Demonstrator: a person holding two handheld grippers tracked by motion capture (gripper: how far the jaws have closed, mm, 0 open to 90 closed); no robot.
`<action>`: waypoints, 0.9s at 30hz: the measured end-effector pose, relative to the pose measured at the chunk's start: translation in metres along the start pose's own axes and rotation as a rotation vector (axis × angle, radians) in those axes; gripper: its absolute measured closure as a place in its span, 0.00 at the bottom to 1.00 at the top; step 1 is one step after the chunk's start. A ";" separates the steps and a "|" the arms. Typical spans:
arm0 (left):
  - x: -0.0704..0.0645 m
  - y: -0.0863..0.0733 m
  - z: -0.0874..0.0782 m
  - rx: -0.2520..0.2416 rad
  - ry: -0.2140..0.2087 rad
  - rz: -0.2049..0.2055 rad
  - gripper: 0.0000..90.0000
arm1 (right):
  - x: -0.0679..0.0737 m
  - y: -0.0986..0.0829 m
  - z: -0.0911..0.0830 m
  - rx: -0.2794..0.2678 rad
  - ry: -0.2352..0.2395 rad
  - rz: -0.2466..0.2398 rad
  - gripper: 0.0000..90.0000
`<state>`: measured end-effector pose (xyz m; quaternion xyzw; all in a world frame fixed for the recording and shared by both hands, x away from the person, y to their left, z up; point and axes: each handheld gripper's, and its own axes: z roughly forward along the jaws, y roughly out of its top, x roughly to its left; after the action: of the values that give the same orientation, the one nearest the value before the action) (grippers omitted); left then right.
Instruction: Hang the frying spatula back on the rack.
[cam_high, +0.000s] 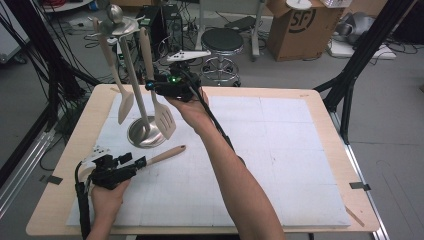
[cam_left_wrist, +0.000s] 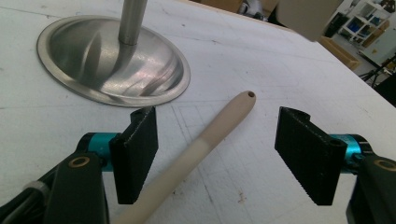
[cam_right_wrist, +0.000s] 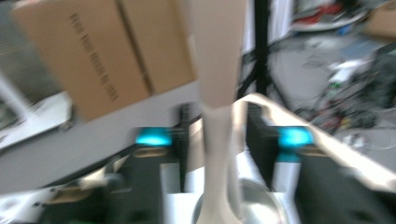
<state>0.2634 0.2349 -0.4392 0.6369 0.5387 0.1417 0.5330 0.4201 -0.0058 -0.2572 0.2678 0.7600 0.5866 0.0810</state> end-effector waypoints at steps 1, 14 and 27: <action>0.000 0.000 0.000 0.002 -0.002 0.003 0.34 | -0.002 -0.001 -0.003 -0.023 -0.014 0.012 0.57; -0.001 0.000 0.003 0.003 -0.006 0.004 0.34 | -0.010 0.004 -0.027 -0.250 0.033 0.078 0.54; -0.002 0.000 0.000 -0.004 -0.016 0.000 0.34 | -0.024 0.023 -0.041 -0.434 0.002 0.164 0.68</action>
<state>0.2632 0.2335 -0.4384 0.6370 0.5340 0.1379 0.5387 0.4298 -0.0484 -0.2280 0.3044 0.5919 0.7411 0.0879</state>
